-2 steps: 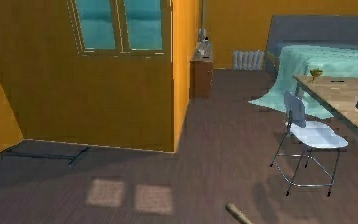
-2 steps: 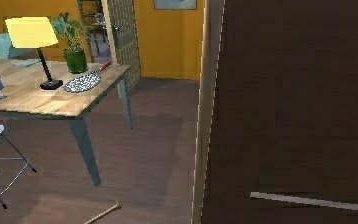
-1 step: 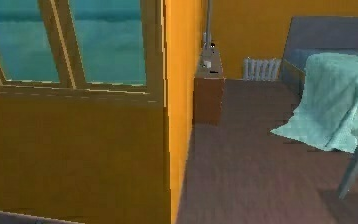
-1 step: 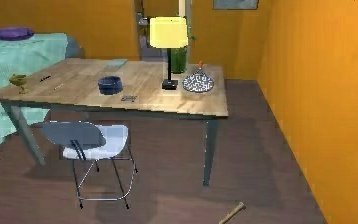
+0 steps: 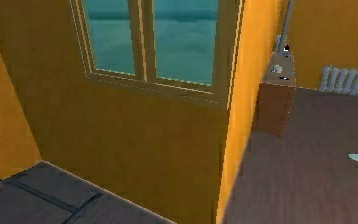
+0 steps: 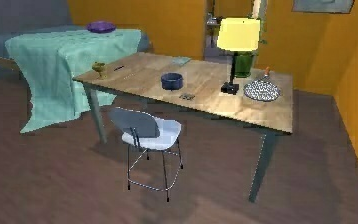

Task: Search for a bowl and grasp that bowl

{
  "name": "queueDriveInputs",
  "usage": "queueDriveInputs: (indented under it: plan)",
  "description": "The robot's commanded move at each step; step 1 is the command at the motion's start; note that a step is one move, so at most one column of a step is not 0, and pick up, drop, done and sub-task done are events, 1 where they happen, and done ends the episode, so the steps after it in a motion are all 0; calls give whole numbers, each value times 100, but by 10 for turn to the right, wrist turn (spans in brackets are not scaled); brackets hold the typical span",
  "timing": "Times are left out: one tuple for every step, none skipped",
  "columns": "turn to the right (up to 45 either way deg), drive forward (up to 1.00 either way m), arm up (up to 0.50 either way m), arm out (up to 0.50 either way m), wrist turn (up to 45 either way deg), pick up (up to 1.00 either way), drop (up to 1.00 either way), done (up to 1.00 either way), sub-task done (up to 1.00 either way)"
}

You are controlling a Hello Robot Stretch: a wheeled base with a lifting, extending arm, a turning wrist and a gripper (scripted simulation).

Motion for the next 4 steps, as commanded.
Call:
queueDriveInputs:
  plan:
    - [0, 30, 0, 0, 0, 0, 0, 0, 0]
    - [450, 0, 0, 0, 0, 0, 0, 0, 0]
    - [420, 0, 0, 0, 0, 0, 0, 0, 0]
    - [0, 55, 0, 0, 0, 0, 0, 0, 0]
